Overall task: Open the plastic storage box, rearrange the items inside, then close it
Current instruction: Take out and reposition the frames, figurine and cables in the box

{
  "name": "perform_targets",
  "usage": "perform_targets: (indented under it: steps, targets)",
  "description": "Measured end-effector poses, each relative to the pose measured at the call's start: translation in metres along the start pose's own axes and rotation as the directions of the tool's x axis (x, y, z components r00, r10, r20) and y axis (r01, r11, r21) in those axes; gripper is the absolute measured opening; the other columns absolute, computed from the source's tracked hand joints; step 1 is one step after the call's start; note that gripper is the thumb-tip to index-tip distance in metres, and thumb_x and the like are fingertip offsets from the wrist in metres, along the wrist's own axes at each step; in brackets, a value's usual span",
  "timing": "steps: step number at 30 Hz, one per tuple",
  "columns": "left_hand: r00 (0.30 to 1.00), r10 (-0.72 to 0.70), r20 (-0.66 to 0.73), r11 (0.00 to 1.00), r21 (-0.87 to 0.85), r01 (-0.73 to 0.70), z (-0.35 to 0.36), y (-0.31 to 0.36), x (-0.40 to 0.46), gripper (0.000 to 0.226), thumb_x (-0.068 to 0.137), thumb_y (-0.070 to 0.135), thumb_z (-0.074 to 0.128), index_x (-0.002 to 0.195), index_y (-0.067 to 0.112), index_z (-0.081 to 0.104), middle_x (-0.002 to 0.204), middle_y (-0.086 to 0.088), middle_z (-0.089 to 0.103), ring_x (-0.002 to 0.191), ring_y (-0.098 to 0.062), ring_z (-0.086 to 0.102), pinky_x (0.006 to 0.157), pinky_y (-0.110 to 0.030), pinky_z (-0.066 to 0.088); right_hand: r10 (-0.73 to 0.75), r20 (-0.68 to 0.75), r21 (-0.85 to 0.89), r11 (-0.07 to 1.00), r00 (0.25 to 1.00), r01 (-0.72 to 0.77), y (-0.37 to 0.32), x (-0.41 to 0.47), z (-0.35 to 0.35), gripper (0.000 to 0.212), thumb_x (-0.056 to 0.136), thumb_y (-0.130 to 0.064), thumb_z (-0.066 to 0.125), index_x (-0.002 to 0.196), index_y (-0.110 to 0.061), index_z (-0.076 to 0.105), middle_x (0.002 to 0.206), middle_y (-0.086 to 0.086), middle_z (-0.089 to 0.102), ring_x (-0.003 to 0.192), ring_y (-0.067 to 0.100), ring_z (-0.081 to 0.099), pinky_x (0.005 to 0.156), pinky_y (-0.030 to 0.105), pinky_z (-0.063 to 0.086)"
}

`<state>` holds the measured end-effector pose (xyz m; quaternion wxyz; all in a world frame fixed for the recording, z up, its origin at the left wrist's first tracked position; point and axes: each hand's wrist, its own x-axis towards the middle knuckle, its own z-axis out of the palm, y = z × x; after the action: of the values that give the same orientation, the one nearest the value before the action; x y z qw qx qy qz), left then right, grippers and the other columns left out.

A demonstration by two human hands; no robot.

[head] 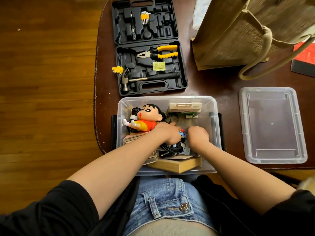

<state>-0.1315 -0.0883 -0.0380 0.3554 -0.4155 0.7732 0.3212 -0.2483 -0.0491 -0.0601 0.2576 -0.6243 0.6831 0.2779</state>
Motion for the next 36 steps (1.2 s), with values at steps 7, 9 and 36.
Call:
perform_targets:
  steps: [7,9,36]
  targets:
    - [1.0,-0.017,0.011,1.0,-0.014,0.017,0.001,0.0,0.002,0.055,0.099,0.032,0.028,0.152,0.021,0.016,0.16,-0.007,0.005,0.142,-0.033,0.024,0.11,-0.04,0.026,-0.006,-0.342,0.108,0.993,0.94,0.045,0.004,0.004,-0.016,0.018,0.084,0.008,0.048,0.097,-0.002,0.054,0.102,0.016,0.061,0.087,0.034,0.063,0.058,0.034,0.038]
    - [1.0,-0.017,0.014,1.0,-0.013,0.017,0.001,0.0,0.001,0.056,0.099,0.032,0.028,0.152,0.021,0.015,0.16,-0.008,0.005,0.143,-0.033,0.023,0.111,-0.04,0.025,-0.071,-0.341,0.057,0.994,0.937,0.096,0.005,0.005,-0.017,0.018,0.084,0.006,0.05,0.099,-0.003,0.056,0.108,0.015,0.057,0.087,0.033,0.061,0.059,0.035,0.04]
    - [1.0,-0.016,0.015,0.999,-0.044,0.017,0.0,0.0,-0.004,0.056,0.099,0.032,0.026,0.152,0.021,0.013,0.16,-0.008,0.004,0.144,-0.03,0.02,0.112,-0.038,0.022,-0.161,-0.287,0.093,0.976,0.944,0.195,0.006,0.017,0.016,0.025,0.088,-0.008,0.047,0.112,-0.013,0.043,0.1,0.011,0.062,0.083,0.034,0.061,0.054,0.032,0.036]
